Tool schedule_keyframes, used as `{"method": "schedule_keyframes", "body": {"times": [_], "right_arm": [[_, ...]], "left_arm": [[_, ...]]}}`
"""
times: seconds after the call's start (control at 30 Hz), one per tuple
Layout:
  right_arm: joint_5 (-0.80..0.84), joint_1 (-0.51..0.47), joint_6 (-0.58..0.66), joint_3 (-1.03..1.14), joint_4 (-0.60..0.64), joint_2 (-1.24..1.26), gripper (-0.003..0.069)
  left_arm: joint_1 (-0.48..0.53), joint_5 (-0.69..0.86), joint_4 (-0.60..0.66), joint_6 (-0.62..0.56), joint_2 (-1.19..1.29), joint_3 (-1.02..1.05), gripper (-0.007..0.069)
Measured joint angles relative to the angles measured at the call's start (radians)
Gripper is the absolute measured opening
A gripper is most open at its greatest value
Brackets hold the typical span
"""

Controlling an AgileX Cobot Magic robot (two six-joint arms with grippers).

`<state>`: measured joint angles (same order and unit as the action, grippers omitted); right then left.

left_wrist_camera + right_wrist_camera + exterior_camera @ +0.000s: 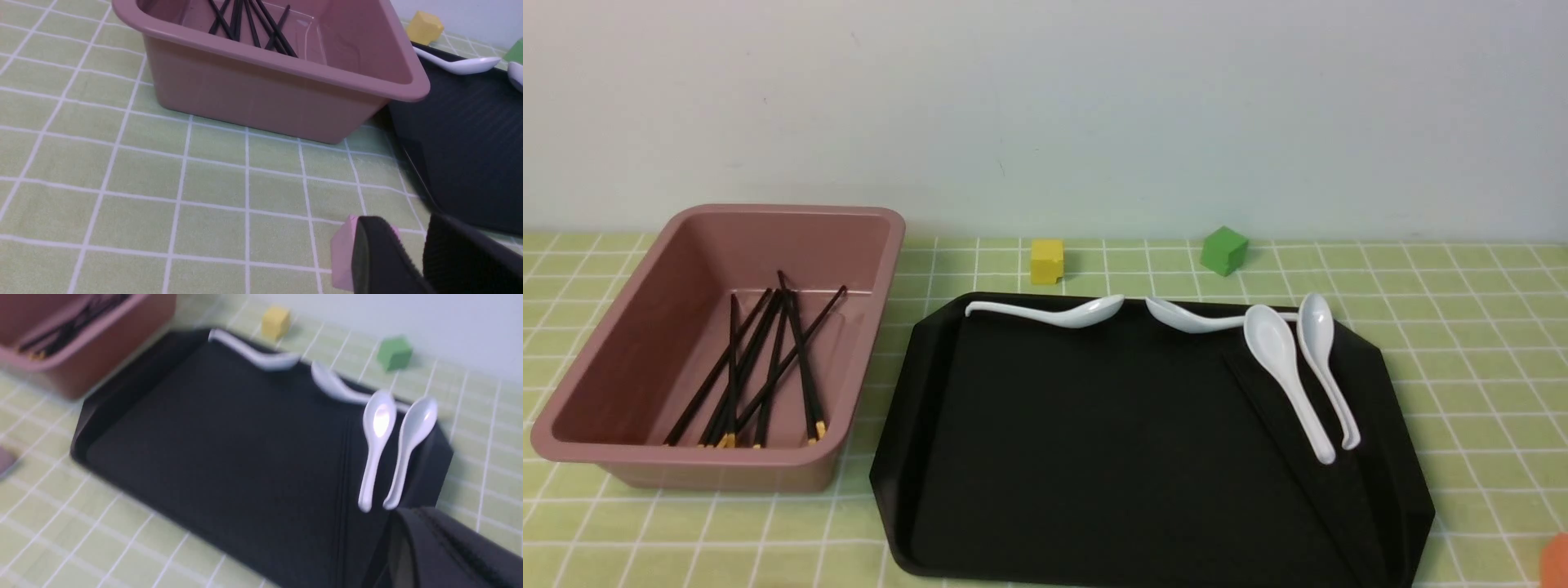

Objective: On green tablecloth take chopsticks from black tray and put them in box.

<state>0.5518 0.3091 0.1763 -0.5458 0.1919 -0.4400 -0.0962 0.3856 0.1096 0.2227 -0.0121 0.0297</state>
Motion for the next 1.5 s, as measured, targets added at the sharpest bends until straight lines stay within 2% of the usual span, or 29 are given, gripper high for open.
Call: {"method": "schedule_keyframes", "body": {"times": [0.13, 0.3, 0.73, 1.0, 1.5], "right_arm": [[-0.177, 0.000, -0.060, 0.164, 0.001, 0.137, 0.0001], [-0.237, 0.000, -0.073, 0.190, 0.001, 0.146, 0.0004], [-0.243, 0.000, -0.077, 0.191, 0.001, 0.148, 0.0011], [-0.243, 0.110, -0.080, 0.191, -0.003, 0.148, 0.0019], [-0.243, 0.111, -0.080, 0.204, -0.007, 0.169, 0.0037]], "left_arm": [[0.000, 0.000, 0.000, 0.000, 0.000, 0.000, 0.0191], [0.000, 0.000, 0.000, 0.000, 0.000, 0.000, 0.0191], [0.000, 0.000, 0.000, 0.000, 0.000, 0.000, 0.0191], [0.000, 0.000, 0.000, 0.000, 0.000, 0.000, 0.0191], [0.000, 0.000, 0.000, 0.000, 0.000, 0.000, 0.0191]]}}
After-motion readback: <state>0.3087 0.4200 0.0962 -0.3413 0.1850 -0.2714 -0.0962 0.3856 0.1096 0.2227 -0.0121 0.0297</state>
